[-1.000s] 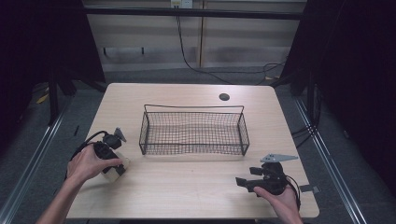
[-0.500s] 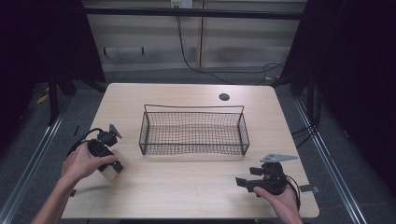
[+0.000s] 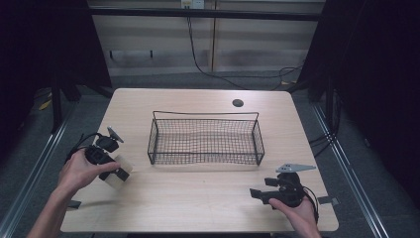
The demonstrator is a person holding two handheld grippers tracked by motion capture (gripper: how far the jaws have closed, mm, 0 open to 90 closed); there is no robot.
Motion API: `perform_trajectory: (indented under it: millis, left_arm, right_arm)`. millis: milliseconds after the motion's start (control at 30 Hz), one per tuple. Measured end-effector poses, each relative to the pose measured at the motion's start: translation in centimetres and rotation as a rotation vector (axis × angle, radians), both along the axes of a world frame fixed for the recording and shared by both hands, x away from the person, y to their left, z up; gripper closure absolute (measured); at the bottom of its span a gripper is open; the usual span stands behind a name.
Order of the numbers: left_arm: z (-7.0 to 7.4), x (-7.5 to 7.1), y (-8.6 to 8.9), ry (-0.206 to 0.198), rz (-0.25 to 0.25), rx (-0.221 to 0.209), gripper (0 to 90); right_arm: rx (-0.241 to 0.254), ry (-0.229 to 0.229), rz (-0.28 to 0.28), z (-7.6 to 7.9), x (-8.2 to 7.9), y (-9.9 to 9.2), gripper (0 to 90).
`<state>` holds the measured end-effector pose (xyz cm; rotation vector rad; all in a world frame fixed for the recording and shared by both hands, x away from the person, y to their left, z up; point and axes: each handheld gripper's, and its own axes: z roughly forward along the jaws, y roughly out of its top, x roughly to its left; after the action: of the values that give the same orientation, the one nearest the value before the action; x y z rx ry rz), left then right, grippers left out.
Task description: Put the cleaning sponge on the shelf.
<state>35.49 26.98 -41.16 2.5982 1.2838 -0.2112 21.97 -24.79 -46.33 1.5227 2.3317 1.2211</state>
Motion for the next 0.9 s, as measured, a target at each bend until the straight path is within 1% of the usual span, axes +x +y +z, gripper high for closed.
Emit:
perform_trajectory:
  millis: [67, 100, 133, 200, 267, 333, 400, 433, 500, 567, 633, 667, 767, 800, 867, 900]
  left_arm:
    - [0.2, 0.0, 0.1, 0.004, 0.002, -0.006, 27.7]
    - [0.5, 0.0, 0.2, 0.014, -0.004, -0.027, 27.7]
    - [0.8, 0.0, 0.1, 0.011, 0.0, -0.035, 27.7]
    - [1.2, 0.0, 0.1, 0.013, -0.009, -0.038, 27.7]
    - [1.5, 0.0, 0.0, 0.018, -0.013, -0.052, 27.7]
    - [1.6, 0.0, 0.1, 0.025, -0.007, -0.054, 27.7]
    - [1.7, 0.1, 0.2, 0.033, -0.004, -0.073, 27.7]
    - [1.8, 0.1, 0.3, 0.038, 0.005, -0.075, 27.7]
    - [2.0, 0.2, 0.6, 0.045, 0.052, -0.094, 27.7]
    - [2.3, 0.4, 0.8, 0.05, 0.064, -0.096, 27.8]
    - [2.8, 0.4, 0.8, 0.051, 0.06, -0.116, 27.8]
    - [2.8, 0.4, 0.8, 0.051, 0.06, -0.116, 27.8]
    - [3.9, 0.4, 0.6, 0.047, 0.035, -0.127, 27.8]
    - [4.1, 0.5, 0.6, 0.048, 0.036, -0.133, 27.7]
    - [4.4, 0.6, 0.5, 0.05, 0.018, -0.133, 27.8]
    - [4.5, 0.7, 0.4, 0.05, 0.02, -0.141, 27.8]
  right_arm:
    - [-0.001, 0.0, -0.001, 0.0, 0.0, 0.0, 20.2]
    - [0.0, -0.001, -0.001, 0.0, 0.0, 0.0, 20.2]
    - [-0.001, -0.001, 0.0, 0.0, 0.0, -0.1, 20.2]
    - [0.0, 0.003, 0.0, 0.0, 0.0, 0.0, 20.3]
    - [0.001, 0.001, 0.002, 0.0, 0.0, 0.0, 20.3]
    - [0.002, 0.002, 0.0, 0.0, 0.0, 0.0, 20.2]
    - [0.001, 0.001, 0.0, 0.0, 0.0, 0.0, 20.2]
    - [0.001, 0.002, 0.001, 0.0, 0.0, 0.0, 20.3]
    - [0.002, 0.002, 0.002, 0.0, 0.0, 0.0, 20.2]
    - [0.001, 0.002, 0.001, 0.0, 0.0, 0.0, 20.2]
    - [0.002, 0.003, 0.0, 0.0, 0.0, 0.0, 20.2]
    - [0.002, 0.003, 0.0, 0.0, 0.0, 0.0, 20.2]
    - [0.001, 0.001, 0.001, 0.0, 0.0, 0.0, 20.2]
    - [0.001, 0.004, 0.0, 0.0, 0.0, 0.0, 20.2]
    - [0.001, 0.002, 0.003, 0.0, 0.0, 0.0, 20.1]
    - [0.001, 0.002, 0.003, 0.0, 0.0, 0.0, 20.2]
